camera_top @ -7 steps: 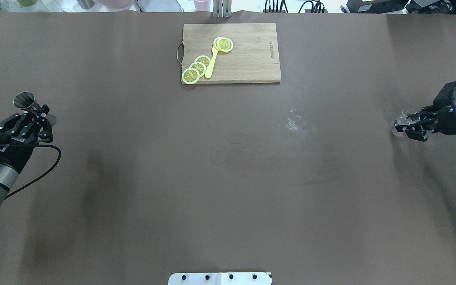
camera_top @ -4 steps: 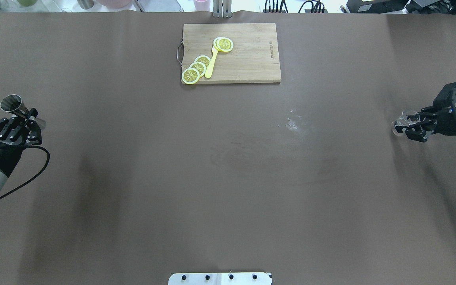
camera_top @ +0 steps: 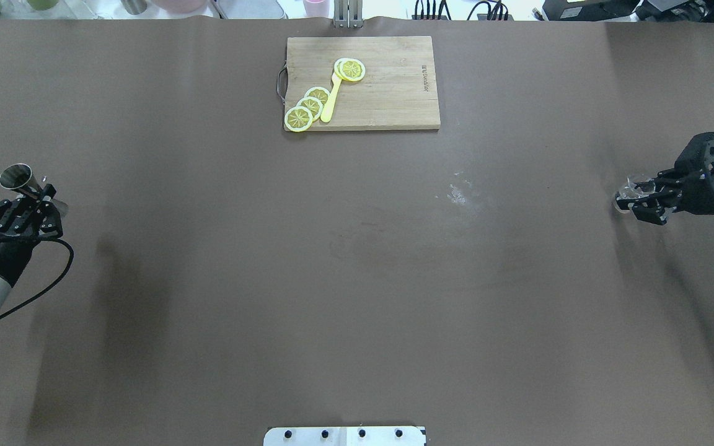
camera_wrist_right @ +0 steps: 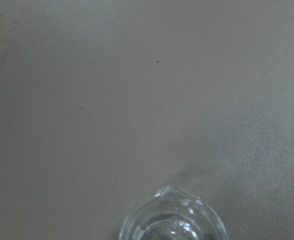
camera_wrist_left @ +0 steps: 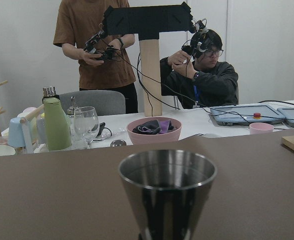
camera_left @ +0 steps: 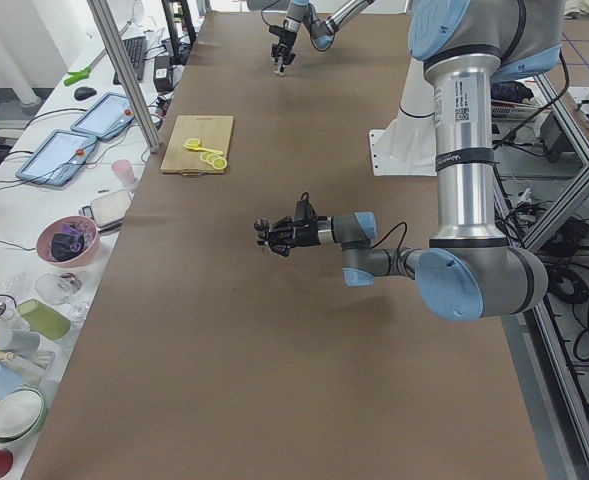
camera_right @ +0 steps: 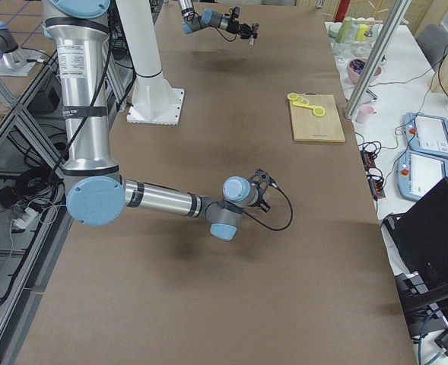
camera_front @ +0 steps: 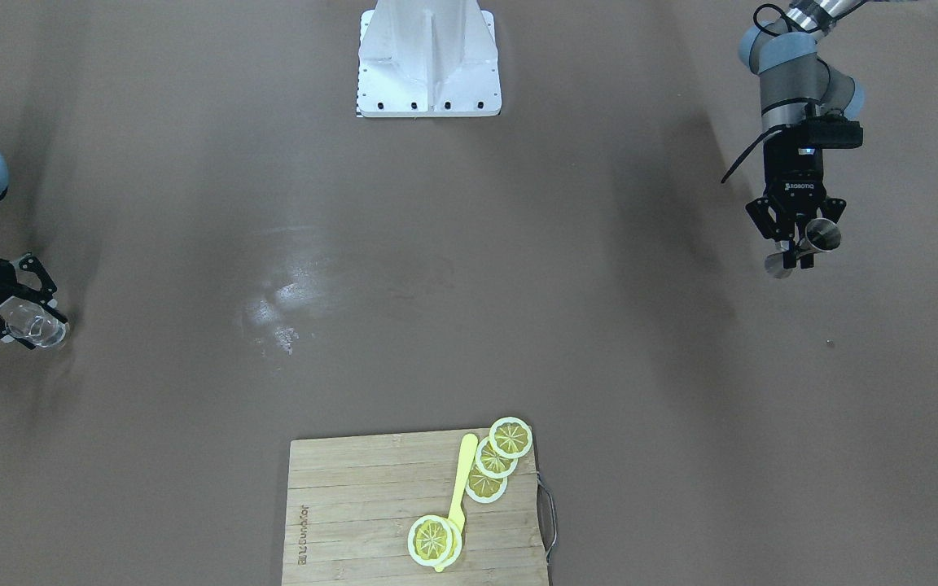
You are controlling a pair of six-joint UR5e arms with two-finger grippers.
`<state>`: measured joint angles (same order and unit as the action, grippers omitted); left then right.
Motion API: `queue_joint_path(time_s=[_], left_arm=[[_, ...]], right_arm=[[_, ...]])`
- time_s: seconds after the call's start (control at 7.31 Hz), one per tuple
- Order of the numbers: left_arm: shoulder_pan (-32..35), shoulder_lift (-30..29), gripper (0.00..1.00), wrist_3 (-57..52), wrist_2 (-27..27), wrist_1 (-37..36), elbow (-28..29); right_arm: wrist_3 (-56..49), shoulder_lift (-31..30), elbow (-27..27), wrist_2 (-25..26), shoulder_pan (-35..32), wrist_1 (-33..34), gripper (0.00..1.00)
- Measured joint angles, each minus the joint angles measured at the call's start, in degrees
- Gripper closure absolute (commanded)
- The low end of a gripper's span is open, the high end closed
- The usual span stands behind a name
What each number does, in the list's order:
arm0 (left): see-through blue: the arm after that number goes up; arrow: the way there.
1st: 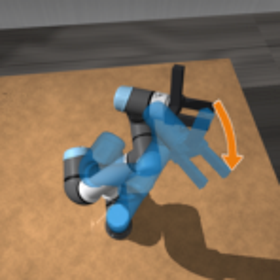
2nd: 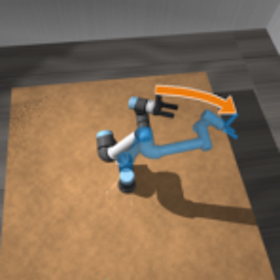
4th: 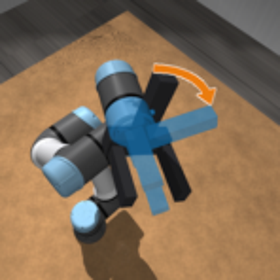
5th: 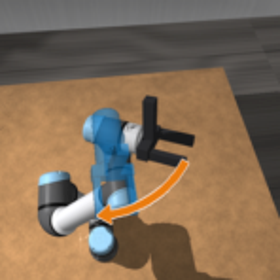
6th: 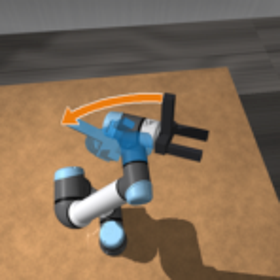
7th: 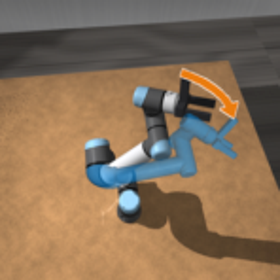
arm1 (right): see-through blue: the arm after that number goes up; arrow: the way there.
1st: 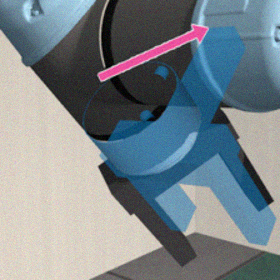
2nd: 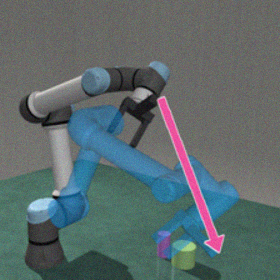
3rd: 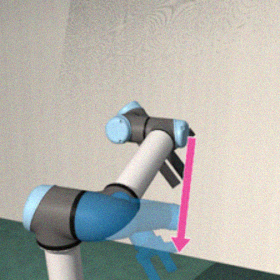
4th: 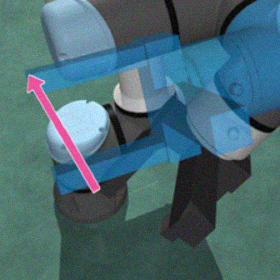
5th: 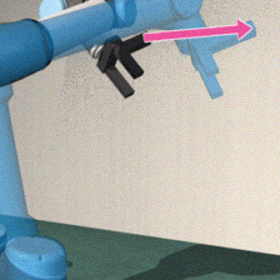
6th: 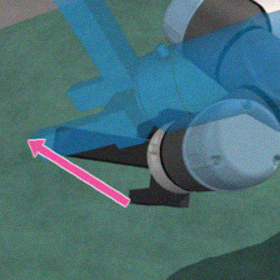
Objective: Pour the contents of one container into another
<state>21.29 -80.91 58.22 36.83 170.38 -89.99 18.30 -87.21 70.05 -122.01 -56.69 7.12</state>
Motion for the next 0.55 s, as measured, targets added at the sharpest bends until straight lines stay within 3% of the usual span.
queue_joint_path(time_s=[0.14,0.55], left_arm=[[-0.3,0.0,1.0,0.6,-0.3,0.0,1.0],[-3.0,-0.1,1.0,1.5,-4.1,0.2,2.0]], right_arm=[[0.1,-0.1,0.0,0.0,0.0,0.0,0.01],[0.1,-0.2,0.0,0.0,0.1,-0.1,0.0]])
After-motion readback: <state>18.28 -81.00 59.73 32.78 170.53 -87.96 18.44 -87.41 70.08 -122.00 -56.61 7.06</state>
